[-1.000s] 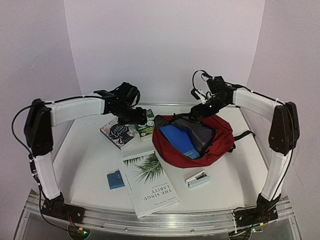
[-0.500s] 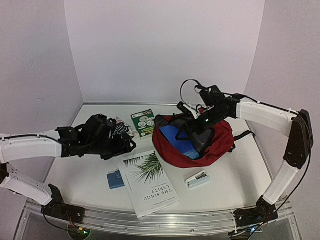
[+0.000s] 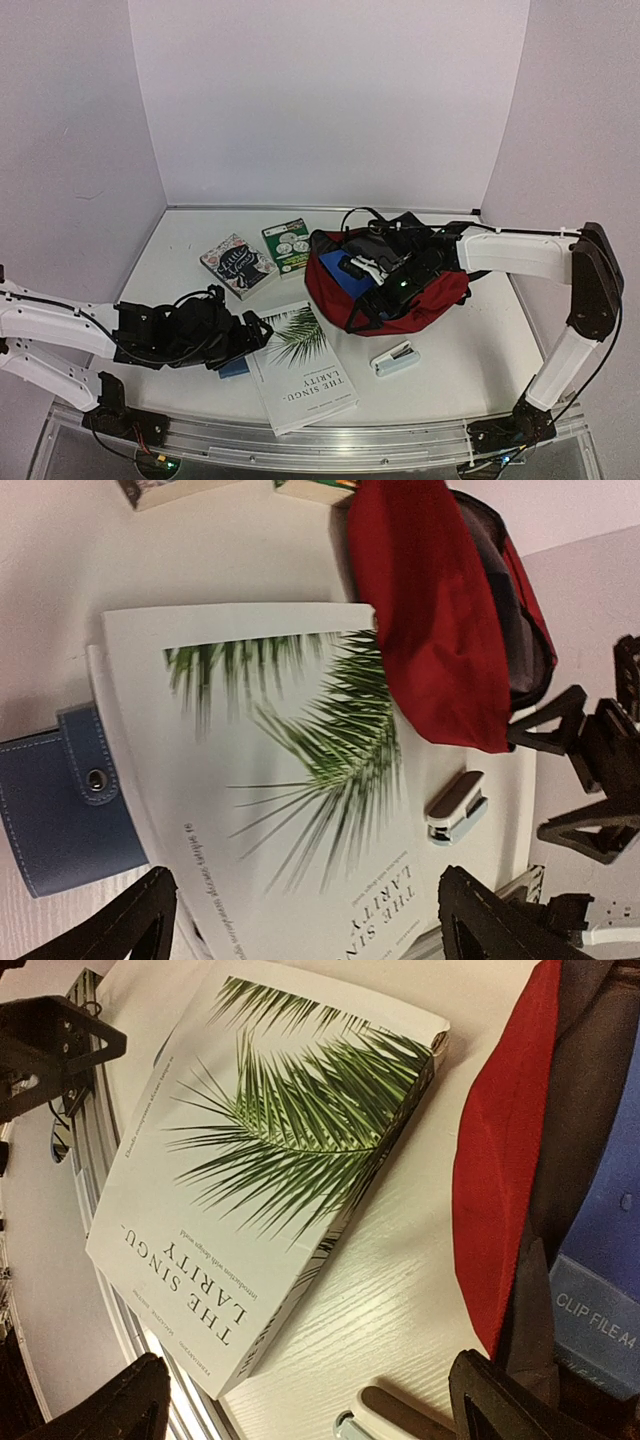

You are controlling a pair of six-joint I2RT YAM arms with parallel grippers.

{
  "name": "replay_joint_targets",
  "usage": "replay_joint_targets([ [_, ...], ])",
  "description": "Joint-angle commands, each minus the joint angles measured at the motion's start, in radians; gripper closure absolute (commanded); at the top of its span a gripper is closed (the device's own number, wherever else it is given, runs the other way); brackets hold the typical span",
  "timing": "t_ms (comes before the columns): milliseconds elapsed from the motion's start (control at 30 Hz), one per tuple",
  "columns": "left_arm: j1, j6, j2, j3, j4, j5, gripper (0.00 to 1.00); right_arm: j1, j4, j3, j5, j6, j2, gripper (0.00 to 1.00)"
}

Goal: Pack the student bag
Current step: Pick up the book from the center of the board.

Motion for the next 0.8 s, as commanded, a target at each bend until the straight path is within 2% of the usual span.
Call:
replay_joint_targets([
  [0,-0.004,-0.13,0.017,-0.051,0.068,-0.061,0.09,0.021,0.039,-0.01,-0.008,-0.005,0.005,0.03],
  [400,-0.017,-0.186,0.111,-0.176,0.306,-0.02,0.09,0.084,0.079,-0.061,-0.009,-0.045,0.057,0.04],
  [767,-0.023,-0.138,0.21,-0.299,0.63,-0.007,0.13,0.139,0.135,-0.081,-0.044,-0.075,0.141,0.12],
])
